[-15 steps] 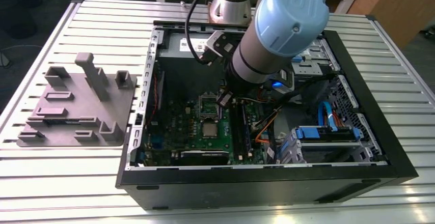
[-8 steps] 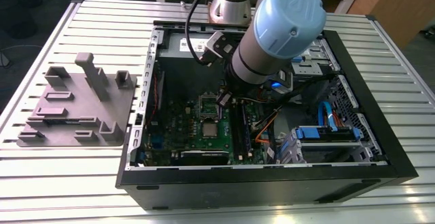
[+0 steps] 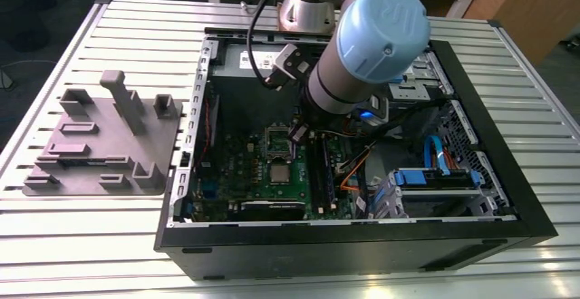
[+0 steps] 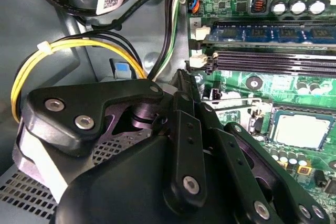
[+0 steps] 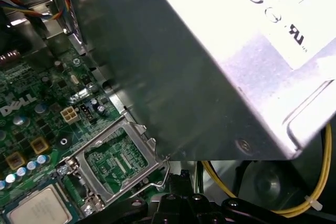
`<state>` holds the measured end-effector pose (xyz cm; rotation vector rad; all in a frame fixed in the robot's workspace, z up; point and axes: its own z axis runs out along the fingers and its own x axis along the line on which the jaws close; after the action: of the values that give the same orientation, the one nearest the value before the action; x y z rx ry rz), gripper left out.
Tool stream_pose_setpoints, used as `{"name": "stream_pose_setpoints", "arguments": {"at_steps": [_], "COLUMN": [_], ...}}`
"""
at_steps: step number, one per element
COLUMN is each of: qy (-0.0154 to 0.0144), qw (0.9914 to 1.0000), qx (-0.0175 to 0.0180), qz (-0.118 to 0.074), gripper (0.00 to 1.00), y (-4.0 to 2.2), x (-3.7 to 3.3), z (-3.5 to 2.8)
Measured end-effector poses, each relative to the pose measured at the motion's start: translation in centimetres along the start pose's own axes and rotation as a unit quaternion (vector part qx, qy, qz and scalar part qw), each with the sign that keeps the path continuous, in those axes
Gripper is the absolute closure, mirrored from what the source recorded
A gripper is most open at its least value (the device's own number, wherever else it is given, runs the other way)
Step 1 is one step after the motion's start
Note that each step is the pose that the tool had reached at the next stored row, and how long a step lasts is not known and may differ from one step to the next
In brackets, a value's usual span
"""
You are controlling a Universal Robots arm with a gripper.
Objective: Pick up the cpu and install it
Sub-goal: 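Close the cpu cover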
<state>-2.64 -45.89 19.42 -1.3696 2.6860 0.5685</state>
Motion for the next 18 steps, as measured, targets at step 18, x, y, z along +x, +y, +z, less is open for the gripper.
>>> {"name": "stream_pose_setpoints", "arguments": {"at_steps": [18], "qy": [0.0139], "qw": [0.99987], "qx": [0.0076], "qz": [0.002], "gripper": [0.90], "y": [0.35], "x": [0.10], "z": [-0.23]}}
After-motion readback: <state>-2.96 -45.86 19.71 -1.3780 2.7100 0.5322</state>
